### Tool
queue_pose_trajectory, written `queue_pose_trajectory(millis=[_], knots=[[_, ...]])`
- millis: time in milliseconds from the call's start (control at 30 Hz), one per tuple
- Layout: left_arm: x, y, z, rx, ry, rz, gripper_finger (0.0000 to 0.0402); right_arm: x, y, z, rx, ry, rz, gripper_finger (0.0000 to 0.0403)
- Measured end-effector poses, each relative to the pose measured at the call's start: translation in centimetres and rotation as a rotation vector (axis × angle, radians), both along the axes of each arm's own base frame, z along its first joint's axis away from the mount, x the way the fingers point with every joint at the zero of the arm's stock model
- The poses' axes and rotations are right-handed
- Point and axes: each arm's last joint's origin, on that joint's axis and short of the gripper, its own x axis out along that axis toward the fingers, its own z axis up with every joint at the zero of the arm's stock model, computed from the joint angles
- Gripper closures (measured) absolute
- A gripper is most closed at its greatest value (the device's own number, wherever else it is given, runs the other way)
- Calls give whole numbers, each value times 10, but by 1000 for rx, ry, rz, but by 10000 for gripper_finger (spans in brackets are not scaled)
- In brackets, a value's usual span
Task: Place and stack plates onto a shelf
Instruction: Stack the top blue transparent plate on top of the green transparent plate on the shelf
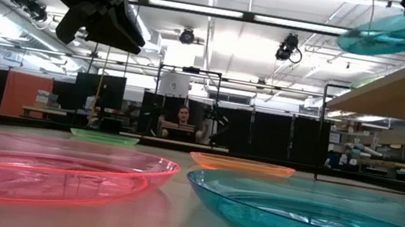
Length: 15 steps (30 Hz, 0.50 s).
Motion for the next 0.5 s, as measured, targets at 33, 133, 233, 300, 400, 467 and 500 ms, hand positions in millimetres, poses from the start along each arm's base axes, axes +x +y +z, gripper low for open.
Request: queue_pose_trajectory(millis=[33, 133, 233, 300, 400, 467, 500], knots=[[0, 0, 0, 0, 0, 0, 244, -1, 0, 0, -1, 7, 0, 396], [0, 0, 0, 0, 0, 0, 244, -2, 0, -1, -9, 33, -5, 396], [0, 0, 0, 0, 0, 0, 244, -3, 0, -2, -23, 49, -13, 396], [0, 0, 0, 0, 0, 0, 244, -2, 0, -2, -24, 52, -14, 396], [0, 0, 0, 0, 0, 0, 244, -1, -1, -6, -23, 69, -14, 396], [0, 0, 0, 0, 0, 0, 244, 1, -1, -12, -19, 94, -4, 396], [0, 0, 0, 0, 0, 0, 244, 1, -2, -16, -16, 108, 6, 396]])
